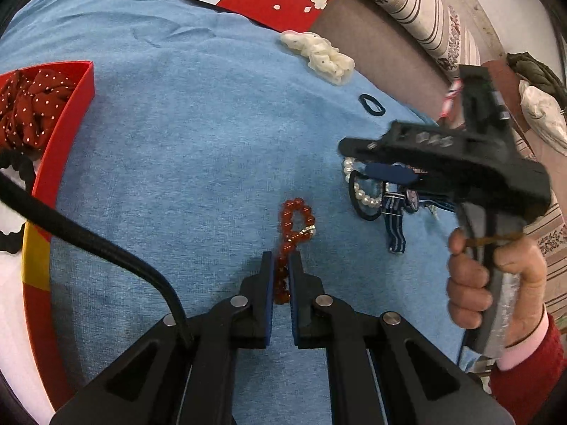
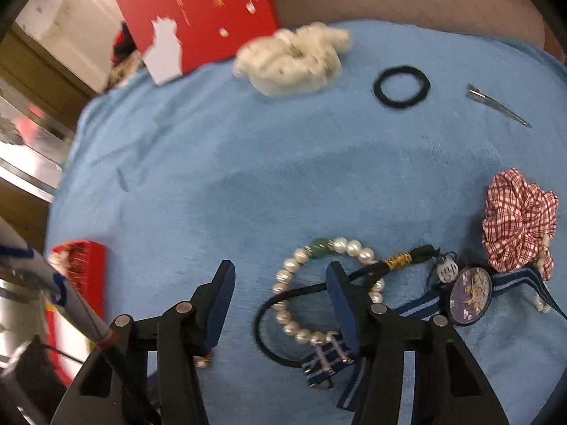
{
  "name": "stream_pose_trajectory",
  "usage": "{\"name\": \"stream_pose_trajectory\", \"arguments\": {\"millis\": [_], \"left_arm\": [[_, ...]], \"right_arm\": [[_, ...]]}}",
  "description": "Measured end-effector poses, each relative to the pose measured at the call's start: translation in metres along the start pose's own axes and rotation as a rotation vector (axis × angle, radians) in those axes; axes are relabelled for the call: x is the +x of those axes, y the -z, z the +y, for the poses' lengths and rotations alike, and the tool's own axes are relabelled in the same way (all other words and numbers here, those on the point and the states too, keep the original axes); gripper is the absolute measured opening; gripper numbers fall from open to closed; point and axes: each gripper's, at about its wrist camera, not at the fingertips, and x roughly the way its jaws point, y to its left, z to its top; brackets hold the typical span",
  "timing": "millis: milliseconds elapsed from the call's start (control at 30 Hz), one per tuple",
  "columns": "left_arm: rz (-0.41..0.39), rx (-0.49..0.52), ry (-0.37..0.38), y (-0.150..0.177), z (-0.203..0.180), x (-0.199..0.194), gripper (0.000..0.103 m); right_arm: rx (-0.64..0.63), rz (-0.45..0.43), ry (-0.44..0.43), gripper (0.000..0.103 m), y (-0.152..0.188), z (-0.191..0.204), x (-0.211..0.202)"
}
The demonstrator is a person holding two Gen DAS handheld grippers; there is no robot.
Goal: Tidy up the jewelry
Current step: 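Grasp the pearl bracelet with right tool while left tool holds red bracelet, then carry both bracelets into the tray and open both tools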
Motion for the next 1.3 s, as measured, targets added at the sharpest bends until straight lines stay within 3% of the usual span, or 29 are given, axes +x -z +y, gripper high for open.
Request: {"name": "stream_pose_trajectory", "arguments": {"millis": [33, 100, 133, 167, 367, 600, 800, 967, 1300], "left_arm": [[-0.005, 0.002, 0.003, 0.000, -0.001, -0.001, 0.007], [-0.021, 0.011, 0.009, 0.000, -0.005, -0.005, 0.007], [-0.042, 0.024, 0.014, 0.000, -0.009, -0.012, 0.007], [-0.055, 0.033, 0.018, 0.001, -0.011, -0.016, 0.007], [-0.185, 0.064, 0.079, 0.000, -0.015, -0.074, 0.007], [-0.274, -0.078, 0.089, -0.005, 0.040, -0.123, 0.007], [-0.386, -0.202, 0.050, -0.006, 0.093, -0.170, 0.007], [-0.454, -0.341, -0.061, 0.006, 0.149, -0.200, 0.007], [-0.416, -0.644, -0.165, 0.039, 0.250, -0.216, 0.007]], "right_arm": [[-0.021, -0.002, 0.029, 0.054, -0.001, 0.005, 0.002], [-0.073, -0.002, 0.128, 0.038, -0.002, 0.017, 0.010], [-0.097, -0.013, 0.156, 0.027, -0.003, 0.022, 0.010], [-0.117, -0.023, 0.156, 0.010, -0.002, 0.027, 0.009], [-0.134, -0.099, 0.096, 0.010, 0.005, 0.046, -0.027], [-0.189, -0.189, 0.036, 0.010, 0.015, 0.085, -0.084], [-0.294, -0.190, -0.030, 0.010, 0.027, 0.152, -0.100], [-0.367, -0.165, -0.117, 0.010, 0.047, 0.214, -0.099], [-0.464, -0.040, -0.257, 0.011, 0.085, 0.327, -0.051]]}}
